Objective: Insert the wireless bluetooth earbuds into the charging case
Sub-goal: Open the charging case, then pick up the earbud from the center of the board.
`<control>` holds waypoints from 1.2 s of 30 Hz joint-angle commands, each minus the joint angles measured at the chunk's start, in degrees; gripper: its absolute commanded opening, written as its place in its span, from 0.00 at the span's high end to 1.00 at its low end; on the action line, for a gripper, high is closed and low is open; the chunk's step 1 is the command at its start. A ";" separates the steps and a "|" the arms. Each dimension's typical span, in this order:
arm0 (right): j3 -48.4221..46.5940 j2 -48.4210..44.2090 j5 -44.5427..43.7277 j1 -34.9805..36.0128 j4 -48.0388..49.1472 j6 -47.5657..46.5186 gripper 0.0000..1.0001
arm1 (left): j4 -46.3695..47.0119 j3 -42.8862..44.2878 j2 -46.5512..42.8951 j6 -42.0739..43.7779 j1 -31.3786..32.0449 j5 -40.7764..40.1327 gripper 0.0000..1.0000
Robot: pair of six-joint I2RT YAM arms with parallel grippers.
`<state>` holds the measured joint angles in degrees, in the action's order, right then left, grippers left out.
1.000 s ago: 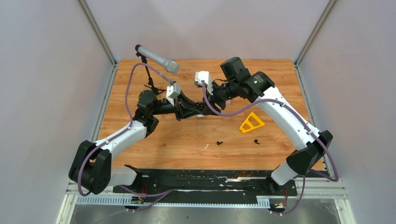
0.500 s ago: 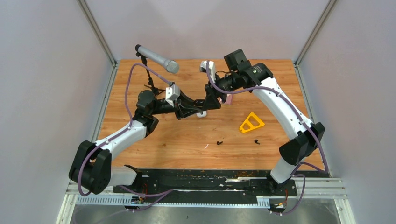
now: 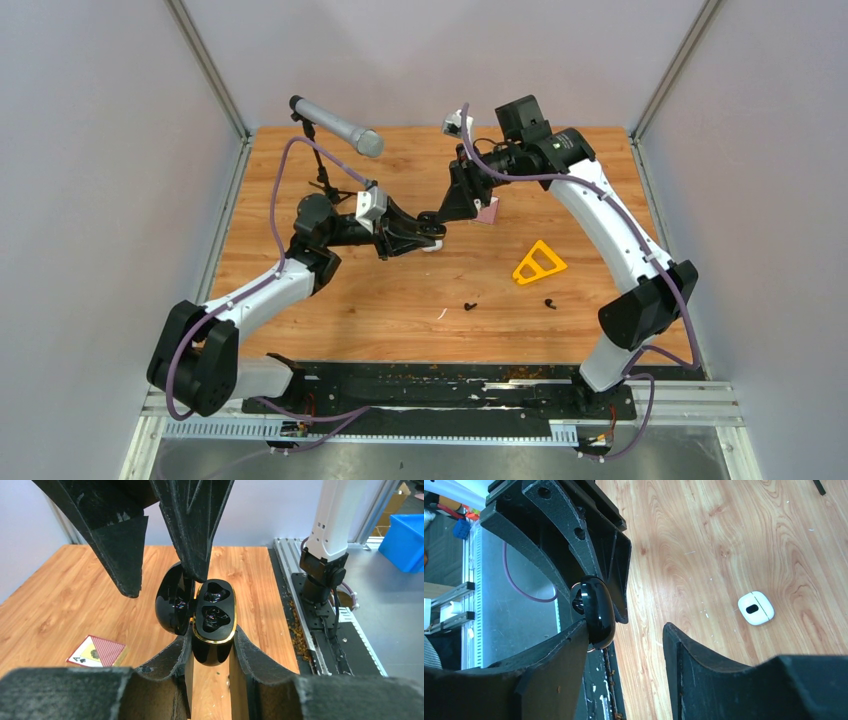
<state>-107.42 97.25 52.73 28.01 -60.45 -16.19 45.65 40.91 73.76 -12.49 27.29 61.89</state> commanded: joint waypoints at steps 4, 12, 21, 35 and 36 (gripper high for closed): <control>-3.41 -0.43 6.53 -0.63 2.59 2.56 0.43 | 1.50 0.97 0.21 -1.26 0.16 -1.99 1.00; -1.20 -7.47 2.27 -2.13 -1.52 -1.52 0.41 | 1.99 0.27 -0.36 -4.48 -0.11 -4.85 1.00; 19.00 -17.02 -10.65 -8.66 -0.97 -17.79 0.50 | 0.17 0.17 -3.11 -7.94 -2.91 -4.66 1.00; 42.68 -23.06 -38.13 -10.13 1.33 -28.07 0.76 | -4.68 -1.50 -8.18 -8.44 -3.82 -5.73 1.00; 43.83 -23.28 -37.77 -10.77 1.19 -31.14 0.77 | -4.95 -1.38 -8.22 -8.43 -3.78 -5.59 1.00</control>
<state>-66.22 76.31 17.39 18.20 -59.77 -38.94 41.50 39.24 66.92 -20.78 23.79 56.38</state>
